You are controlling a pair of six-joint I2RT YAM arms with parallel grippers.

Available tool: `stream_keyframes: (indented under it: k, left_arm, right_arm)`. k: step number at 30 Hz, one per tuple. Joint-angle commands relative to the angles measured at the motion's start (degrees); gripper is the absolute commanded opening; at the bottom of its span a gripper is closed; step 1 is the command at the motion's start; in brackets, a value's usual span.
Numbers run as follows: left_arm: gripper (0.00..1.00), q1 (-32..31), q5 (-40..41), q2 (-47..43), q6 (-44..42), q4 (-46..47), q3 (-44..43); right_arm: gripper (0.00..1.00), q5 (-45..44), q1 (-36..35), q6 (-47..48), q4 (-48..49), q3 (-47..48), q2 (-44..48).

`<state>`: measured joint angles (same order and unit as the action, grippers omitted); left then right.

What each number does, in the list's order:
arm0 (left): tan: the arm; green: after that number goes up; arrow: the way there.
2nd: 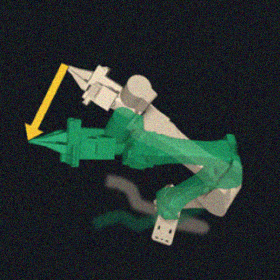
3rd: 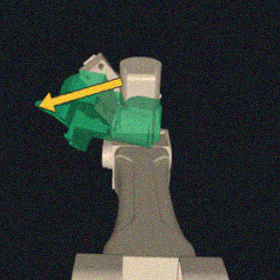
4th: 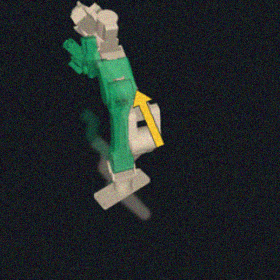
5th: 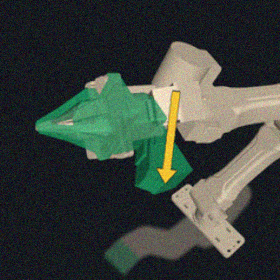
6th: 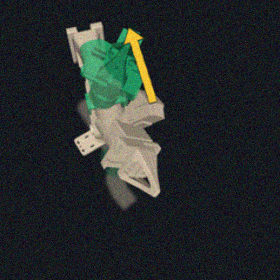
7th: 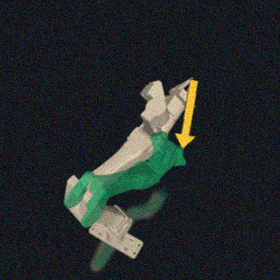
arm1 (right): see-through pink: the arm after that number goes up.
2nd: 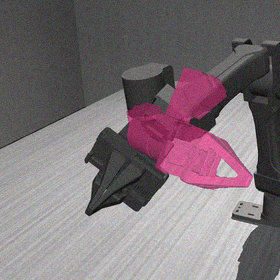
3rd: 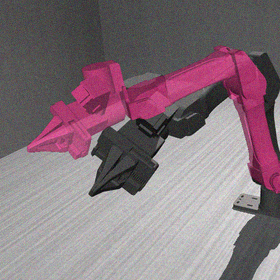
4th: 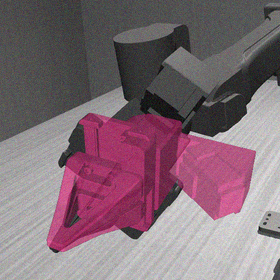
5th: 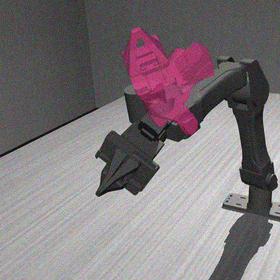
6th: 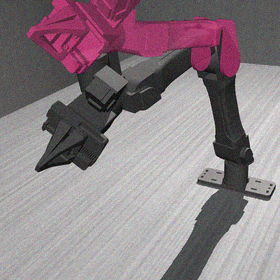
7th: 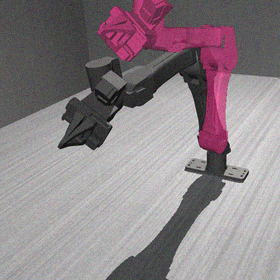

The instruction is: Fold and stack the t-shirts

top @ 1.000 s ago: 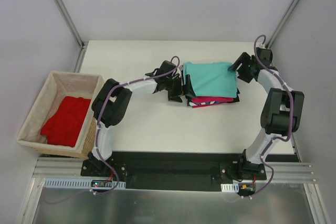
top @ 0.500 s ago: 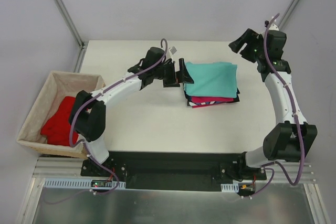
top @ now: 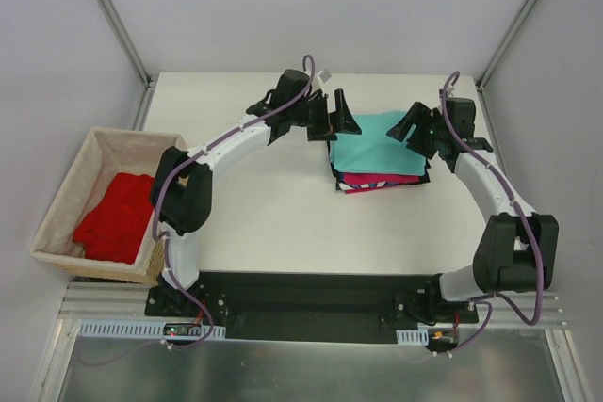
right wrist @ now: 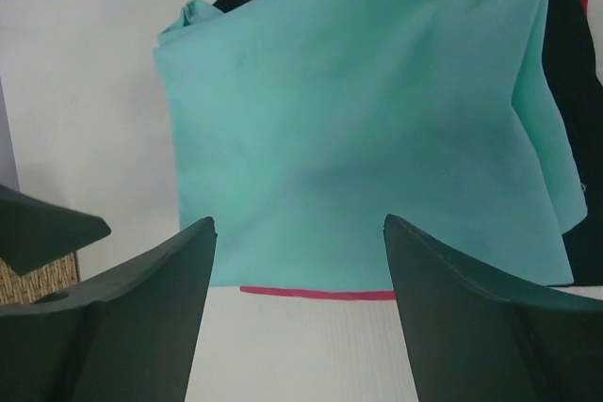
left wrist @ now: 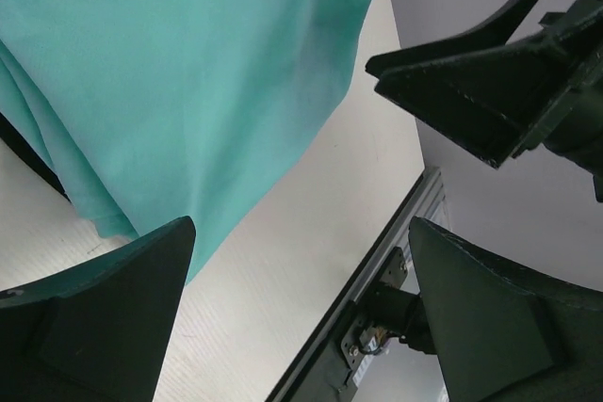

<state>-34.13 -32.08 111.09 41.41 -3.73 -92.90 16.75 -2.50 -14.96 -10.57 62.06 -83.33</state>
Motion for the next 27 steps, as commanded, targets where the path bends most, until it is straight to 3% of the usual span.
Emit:
stream_keyframes:
  k: [1,12,27]
  left_arm:
    - [0.96,-0.15,-1.94,1.85,0.78,0.12,-4.12]
    - [0.96,-0.23,-2.82,4.22,1.31,0.12,-7.46]
    - [0.96,1.34,-3.78,6.51,1.04,0.3,-10.02]
  right_arm:
    - [0.75,-0.14,-0.13,-0.42,1.69,-1.77,7.91]
    - [0.75,-2.86,-0.4,1.07,-2.53,-5.54,16.53]
    - [0.75,-3.48,0.92,0.64,6.08,-11.35,9.24]
